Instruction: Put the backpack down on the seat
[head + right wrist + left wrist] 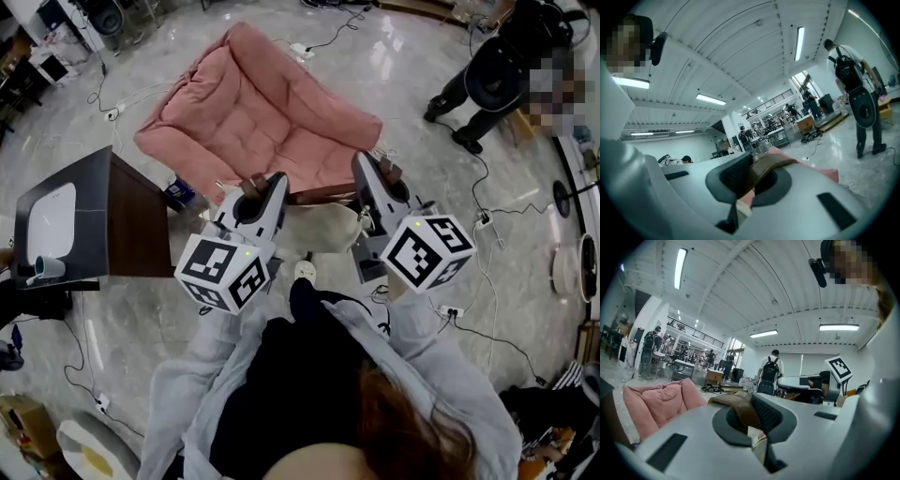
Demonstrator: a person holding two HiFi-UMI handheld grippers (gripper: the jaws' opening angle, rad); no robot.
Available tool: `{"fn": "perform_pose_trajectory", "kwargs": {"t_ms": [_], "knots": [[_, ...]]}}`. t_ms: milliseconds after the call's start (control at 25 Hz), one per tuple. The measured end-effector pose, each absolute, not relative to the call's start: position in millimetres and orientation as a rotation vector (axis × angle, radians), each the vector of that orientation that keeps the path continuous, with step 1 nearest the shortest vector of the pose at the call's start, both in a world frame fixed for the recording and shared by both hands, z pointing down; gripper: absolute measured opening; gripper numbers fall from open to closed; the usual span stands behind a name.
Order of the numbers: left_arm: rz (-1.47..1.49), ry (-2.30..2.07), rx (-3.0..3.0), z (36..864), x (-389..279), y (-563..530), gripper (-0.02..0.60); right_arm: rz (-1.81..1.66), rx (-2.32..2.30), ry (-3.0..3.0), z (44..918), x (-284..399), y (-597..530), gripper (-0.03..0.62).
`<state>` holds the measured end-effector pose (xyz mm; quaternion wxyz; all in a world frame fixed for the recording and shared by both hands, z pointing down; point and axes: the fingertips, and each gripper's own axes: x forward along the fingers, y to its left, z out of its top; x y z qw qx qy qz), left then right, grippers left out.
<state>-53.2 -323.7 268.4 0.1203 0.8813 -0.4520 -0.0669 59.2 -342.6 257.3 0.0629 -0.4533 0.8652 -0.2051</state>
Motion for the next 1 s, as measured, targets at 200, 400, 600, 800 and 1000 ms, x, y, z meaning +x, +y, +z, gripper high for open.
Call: {"fn": "perform_pose_trajectory", "kwargs": {"t_ms": [200, 400, 600, 800, 1000], "knots": [[-0.189, -1.316, 2.557, 274.1, -47.4, -369.5, 0.014, -0.631, -1.384, 2.613, 262.6, 65.1, -387.0, 0.009], [-0.183, -1.306, 2.505, 290.8, -42.3, -409.8, 0.014, -0.65, -1.381, 2.613, 278.6, 71.2, -427.5, 0.009], [-0.145, -1.298, 2.47, 311.8, -39.9, -448.0, 0.014, -0.724, -1.406, 2.647, 301.2, 72.2, -464.0, 0.009], [-0.092, -1.275, 2.431, 340.6, -35.6, -474.7, 0.014, -0.839, -1.426, 2.623, 334.7, 77.1, -492.7, 0.009], [-0.044, -1.21, 2.435, 355.5, -30.7, -505.0, 0.014, -0.92, -1.482, 2.575, 359.1, 83.6, -520.7, 0.009]]}}
